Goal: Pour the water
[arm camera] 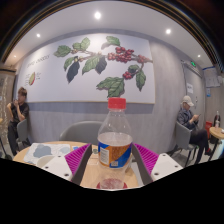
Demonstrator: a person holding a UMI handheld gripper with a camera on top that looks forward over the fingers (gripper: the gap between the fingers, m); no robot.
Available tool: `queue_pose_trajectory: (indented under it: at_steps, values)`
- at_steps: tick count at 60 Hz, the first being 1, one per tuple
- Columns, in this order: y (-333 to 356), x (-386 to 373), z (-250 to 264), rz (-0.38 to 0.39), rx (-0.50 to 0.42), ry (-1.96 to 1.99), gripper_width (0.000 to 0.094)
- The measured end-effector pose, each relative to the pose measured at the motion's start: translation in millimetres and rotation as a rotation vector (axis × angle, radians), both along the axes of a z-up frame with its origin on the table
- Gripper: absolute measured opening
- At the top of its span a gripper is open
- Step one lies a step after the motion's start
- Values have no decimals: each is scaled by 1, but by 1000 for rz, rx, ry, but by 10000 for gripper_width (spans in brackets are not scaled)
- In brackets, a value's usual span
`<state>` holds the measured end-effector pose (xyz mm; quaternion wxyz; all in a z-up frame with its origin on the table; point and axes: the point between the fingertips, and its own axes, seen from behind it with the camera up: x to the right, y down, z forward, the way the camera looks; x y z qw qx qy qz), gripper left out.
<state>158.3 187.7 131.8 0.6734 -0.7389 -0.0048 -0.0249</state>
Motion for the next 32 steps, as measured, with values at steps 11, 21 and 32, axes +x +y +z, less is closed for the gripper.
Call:
queue_pose_trajectory:
  at_steps: [11,21,32]
  values:
    - [-55,1,7,9,-28,-49,854]
    - [-145,-13,1,63,-64,26,861]
    - [-230,-35,-27,132,-133,124,851]
